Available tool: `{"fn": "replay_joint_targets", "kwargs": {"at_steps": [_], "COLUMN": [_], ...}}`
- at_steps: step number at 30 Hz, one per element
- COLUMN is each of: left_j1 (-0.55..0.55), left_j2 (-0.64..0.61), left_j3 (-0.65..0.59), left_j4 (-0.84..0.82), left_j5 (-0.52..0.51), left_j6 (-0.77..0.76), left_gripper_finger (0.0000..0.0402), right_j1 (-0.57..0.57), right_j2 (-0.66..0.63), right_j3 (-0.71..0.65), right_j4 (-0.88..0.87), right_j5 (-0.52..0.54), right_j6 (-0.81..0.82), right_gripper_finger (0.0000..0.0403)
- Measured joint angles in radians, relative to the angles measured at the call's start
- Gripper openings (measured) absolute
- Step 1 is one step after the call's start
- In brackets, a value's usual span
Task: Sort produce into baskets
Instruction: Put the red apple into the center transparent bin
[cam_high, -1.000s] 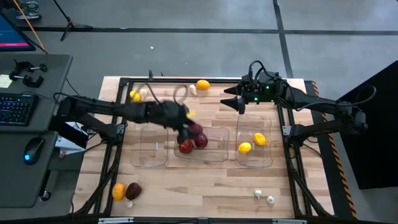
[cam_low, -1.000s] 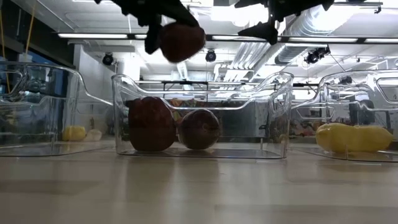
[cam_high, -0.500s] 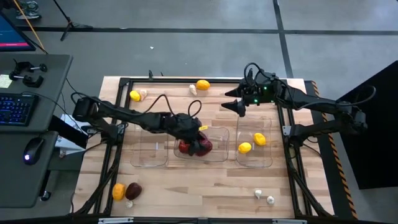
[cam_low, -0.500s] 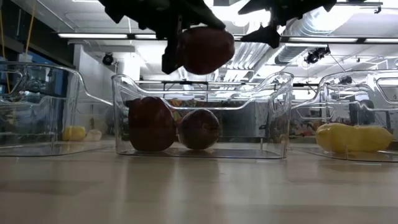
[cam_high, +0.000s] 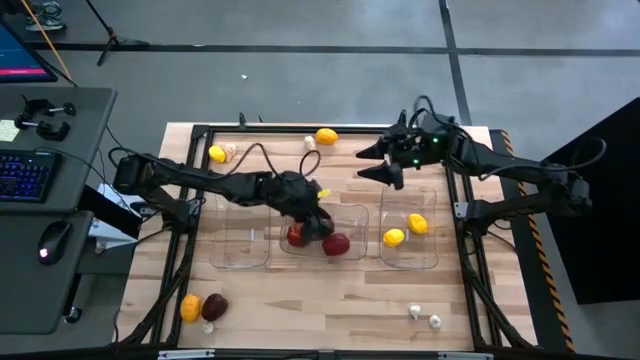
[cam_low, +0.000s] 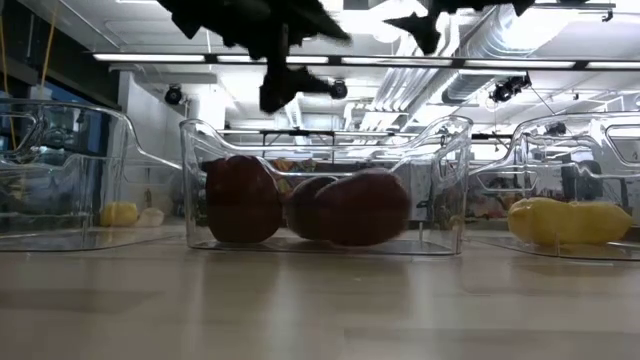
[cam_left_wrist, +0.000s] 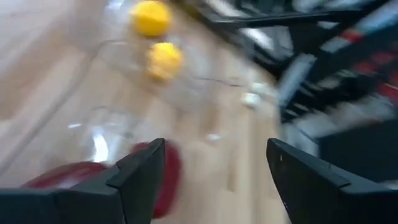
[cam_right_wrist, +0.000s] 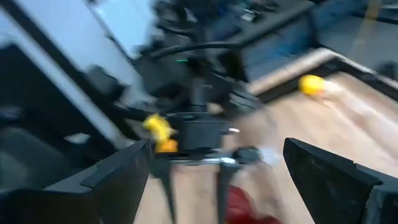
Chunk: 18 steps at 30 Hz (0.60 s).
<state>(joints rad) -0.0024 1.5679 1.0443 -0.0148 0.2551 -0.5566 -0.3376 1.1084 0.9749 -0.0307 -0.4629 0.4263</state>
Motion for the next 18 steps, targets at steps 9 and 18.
{"fn": "replay_joint_targets", "kwargs": {"at_steps": [9,18], "left_j1": [-0.187,-0.626], "left_j2": [-0.209,-0.357], "left_j3": [0.001,0.001], "left_j4": [-0.388,-0.820], "left_j5": [0.173,-0.145], "left_j6": [0.060,-0.254], "left_gripper_finger": [0.0227,0.0216], "right_j1": [0.113,0.233], "right_j2": [-0.002,-0.002], "right_j3": [0.000,0.000], "right_j4": [0.184,0.162], "right_j5": [0.067,0.297], "right_j6": [0.122,0.145], "right_gripper_finger": [0.0353,0.0353]}}
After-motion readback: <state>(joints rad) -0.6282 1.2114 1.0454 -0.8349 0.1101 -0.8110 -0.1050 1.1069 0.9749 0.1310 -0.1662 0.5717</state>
